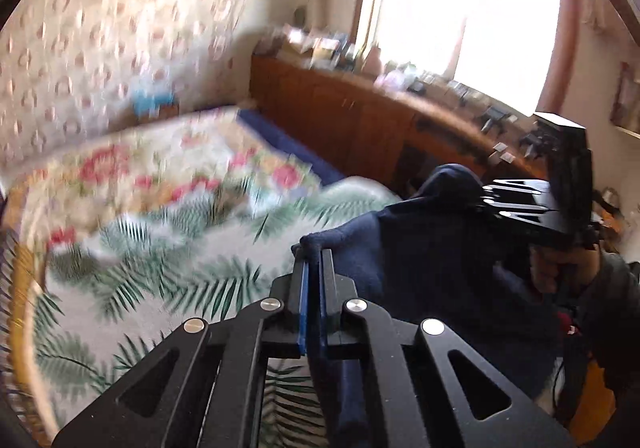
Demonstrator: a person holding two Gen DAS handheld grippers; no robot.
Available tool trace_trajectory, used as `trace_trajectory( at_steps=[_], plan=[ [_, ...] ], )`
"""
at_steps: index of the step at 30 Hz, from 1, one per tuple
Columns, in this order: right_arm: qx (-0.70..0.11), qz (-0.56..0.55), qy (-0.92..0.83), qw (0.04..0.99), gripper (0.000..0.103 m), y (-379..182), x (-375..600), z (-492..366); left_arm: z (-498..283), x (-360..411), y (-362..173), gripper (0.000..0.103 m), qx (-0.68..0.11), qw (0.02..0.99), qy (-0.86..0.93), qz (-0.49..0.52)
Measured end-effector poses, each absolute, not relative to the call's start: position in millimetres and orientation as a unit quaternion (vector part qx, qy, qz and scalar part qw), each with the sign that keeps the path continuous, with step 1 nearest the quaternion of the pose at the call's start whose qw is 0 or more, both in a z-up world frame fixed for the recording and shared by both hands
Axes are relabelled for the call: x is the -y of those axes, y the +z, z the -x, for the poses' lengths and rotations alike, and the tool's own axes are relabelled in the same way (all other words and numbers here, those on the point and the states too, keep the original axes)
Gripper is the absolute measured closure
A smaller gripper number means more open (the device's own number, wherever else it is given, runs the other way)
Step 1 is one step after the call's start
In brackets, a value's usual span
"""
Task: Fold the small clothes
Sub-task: 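Lift the navy shirt with both tools and lower it onto the blanket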
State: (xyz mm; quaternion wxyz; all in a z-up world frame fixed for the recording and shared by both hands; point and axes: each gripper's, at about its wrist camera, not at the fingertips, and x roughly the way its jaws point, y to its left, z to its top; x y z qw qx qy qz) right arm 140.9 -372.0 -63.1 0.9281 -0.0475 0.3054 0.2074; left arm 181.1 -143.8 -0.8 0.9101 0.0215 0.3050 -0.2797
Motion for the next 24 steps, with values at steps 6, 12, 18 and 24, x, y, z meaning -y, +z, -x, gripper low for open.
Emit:
trace_trajectory(
  at_steps=[6,12,18,24],
  plan=[
    [-0.179,0.054,0.2,0.962,0.093,27.9,366.4,-71.4,-115.6,117.1,88.6,0.098,-0.194,0.941,-0.276,-0.011],
    [-0.104,0.052,0.213,0.97,0.093,88.6,354.2,-4.7,-53.2,73.7,141.5,0.098,-0.129,0.959,-0.251,-0.005],
    [-0.066,0.058,0.257,0.963,0.094,124.4,329.6,43.4,-7.0,33.8,171.5,0.098,-0.093,0.969,-0.228,-0.008],
    [-0.068,0.066,0.29,0.952,0.094,145.0,306.5,52.0,-2.1,4.1,169.5,0.098,-0.087,0.975,-0.204,-0.009]
  ],
)
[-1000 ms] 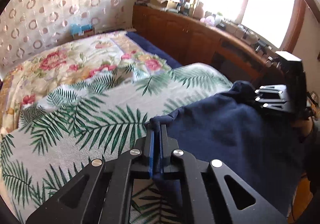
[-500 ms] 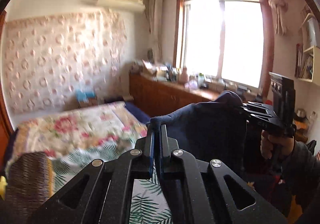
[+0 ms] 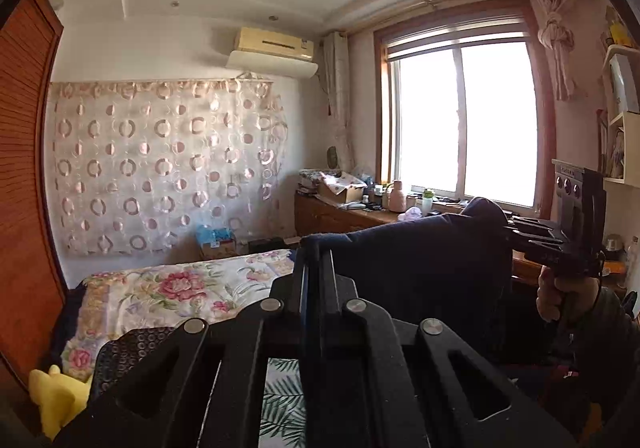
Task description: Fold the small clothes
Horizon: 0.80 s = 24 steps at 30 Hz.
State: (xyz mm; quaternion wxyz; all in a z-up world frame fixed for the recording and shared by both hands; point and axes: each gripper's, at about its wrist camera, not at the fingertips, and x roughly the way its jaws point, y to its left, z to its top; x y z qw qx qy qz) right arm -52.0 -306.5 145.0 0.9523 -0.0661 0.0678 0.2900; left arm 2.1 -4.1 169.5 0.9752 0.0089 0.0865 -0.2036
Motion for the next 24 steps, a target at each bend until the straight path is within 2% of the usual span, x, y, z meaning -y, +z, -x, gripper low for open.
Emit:
trace_trajectory(
  at_steps=[4,7,8,9,11,12,13,14,15,20,24],
  plan=[
    [-0.111,0.073,0.296,0.946,0.093,134.6,298.4,3.7,-50.4,-10.2,130.4,0.098,-0.128,0.977,-0.17,-0.008],
    [-0.161,0.073,0.29,0.941,0.093,113.8,278.1,-56.1,-106.1,-24.8,77.1,0.096,-0.181,0.976,-0.121,-0.008],
    [-0.188,0.073,0.285,0.937,0.093,102.8,270.5,-78.1,-119.0,-26.3,63.8,0.094,-0.198,0.974,-0.108,-0.016],
    [-0.234,0.068,0.277,0.929,0.088,88.6,262.1,-107.1,-130.4,-26.9,50.5,0.092,-0.215,0.971,-0.097,-0.022],
    [-0.288,0.07,0.239,0.925,0.077,63.1,254.0,-146.8,-147.8,-33.1,23.8,0.084,-0.252,0.964,-0.078,-0.023],
    [-0.292,0.083,0.219,0.927,0.073,53.2,251.3,-158.8,-150.3,-34.1,15.7,0.068,-0.262,0.961,-0.081,-0.022],
    [-0.298,0.096,0.201,0.928,0.068,44.4,250.3,-168.0,-151.6,-35.6,8.2,0.057,-0.271,0.959,-0.083,-0.021],
    [-0.303,0.099,0.191,0.928,0.056,38.5,251.2,-173.1,-152.0,-38.0,1.0,0.055,-0.279,0.956,-0.084,-0.02],
    [-0.314,0.096,0.186,0.926,0.053,33.6,251.0,-175.7,-150.8,-38.4,-1.7,0.05,-0.283,0.955,-0.085,-0.02],
    [-0.331,0.089,0.212,0.915,0.053,30.4,252.0,-162.1,-129.0,-31.7,-16.5,0.04,-0.299,0.949,-0.094,-0.022],
    [-0.34,0.085,0.226,0.909,0.053,17.3,263.4,-132.4,-103.3,-28.8,-30.0,0.04,-0.314,0.943,-0.108,-0.01]
  ],
)
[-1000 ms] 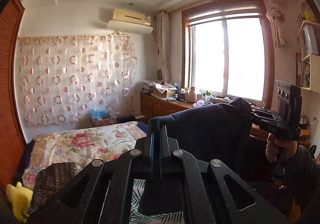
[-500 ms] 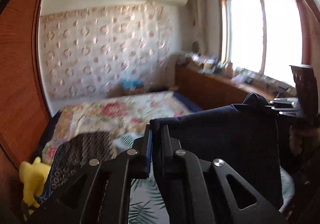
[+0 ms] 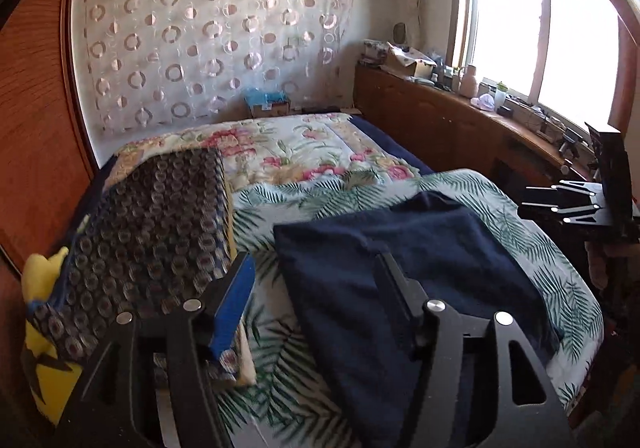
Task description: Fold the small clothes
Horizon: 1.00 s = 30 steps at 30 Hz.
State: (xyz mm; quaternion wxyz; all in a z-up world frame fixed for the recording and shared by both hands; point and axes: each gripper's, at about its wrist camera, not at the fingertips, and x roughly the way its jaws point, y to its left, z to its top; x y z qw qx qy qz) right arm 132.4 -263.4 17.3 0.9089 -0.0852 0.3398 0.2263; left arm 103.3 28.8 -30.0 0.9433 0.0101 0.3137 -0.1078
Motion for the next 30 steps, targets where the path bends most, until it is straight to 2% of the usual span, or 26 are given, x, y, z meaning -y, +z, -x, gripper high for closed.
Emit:
trace_trajectory(
  at_steps=[7,13,30],
  plan=[
    [-0.371,0.061,0.251,0.892,0.052,-16.1,273.9,-107.5,-66.7,-9.5,-70.7,0.04,-0.356,0.926,-0.122,-0.019],
    [-0.389,0.052,0.246,0.886,0.052,-21.5,282.7,-104.2,-50.9,-2.6,-93.5,0.04,-0.382,0.916,-0.126,-0.015],
    [-0.416,0.047,0.228,0.879,0.052,-25.7,298.1,-85.3,-19.6,-3.5,-116.4,0.04,-0.411,0.9,-0.14,0.017]
  ],
)
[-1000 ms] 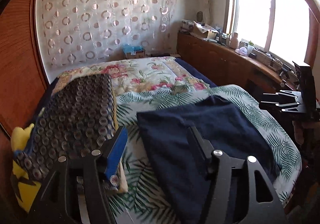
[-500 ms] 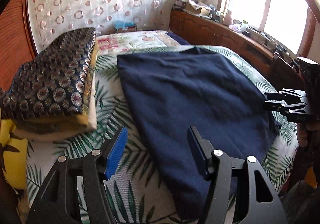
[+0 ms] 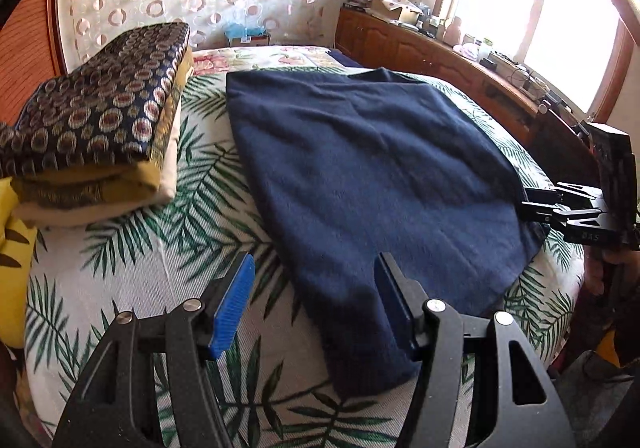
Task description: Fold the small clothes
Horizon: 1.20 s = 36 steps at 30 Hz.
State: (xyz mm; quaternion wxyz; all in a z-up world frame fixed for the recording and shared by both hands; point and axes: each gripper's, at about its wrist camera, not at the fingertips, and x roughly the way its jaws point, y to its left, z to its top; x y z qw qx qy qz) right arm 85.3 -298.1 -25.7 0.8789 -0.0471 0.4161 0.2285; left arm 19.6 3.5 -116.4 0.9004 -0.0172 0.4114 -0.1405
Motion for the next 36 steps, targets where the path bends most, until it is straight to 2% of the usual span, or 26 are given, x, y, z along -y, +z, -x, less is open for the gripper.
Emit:
trace_trajectory(
  at_steps=[15,21,22,23,25,26,27,36],
  plan=[
    [-0.417,0.064,0.23,0.877,0.052,-44.8,301.8,-64.7,1.8,-7.0,-121.4,0.041,-0.417,0.894,-0.158,0.044],
    [-0.41,0.069,0.244,0.876,0.052,-46.0,299.8,-57.8,3.4,-2.2,-125.3,0.057,-0.432,0.881,-0.186,0.051],
    [-0.408,0.075,0.247,0.876,0.055,-46.5,297.6,-55.9,3.9,-1.1,-125.4,0.058,-0.433,0.88,-0.188,0.051],
    [-0.406,0.08,0.251,0.875,0.062,-46.6,295.7,-54.0,4.5,-0.5,-125.4,0.06,-0.433,0.88,-0.191,0.051],
    [-0.406,0.072,0.267,0.871,0.076,-47.2,295.9,-54.0,3.5,-0.6,-125.7,0.076,-0.435,0.875,-0.205,0.061],
    [-0.41,0.06,0.276,0.868,0.087,-48.1,297.5,-55.5,2.9,-0.4,-125.1,0.079,-0.436,0.873,-0.208,0.066],
    [-0.41,0.049,0.28,0.867,0.091,-48.8,299.9,-56.9,2.1,-0.2,-124.1,0.084,-0.436,0.873,-0.208,0.067],
    [-0.332,-0.031,0.32,0.887,0.094,-5.9,325.2,-64.7,-10.8,0.1,-59.5,0.088,-0.356,0.902,-0.231,0.081]
  ],
)
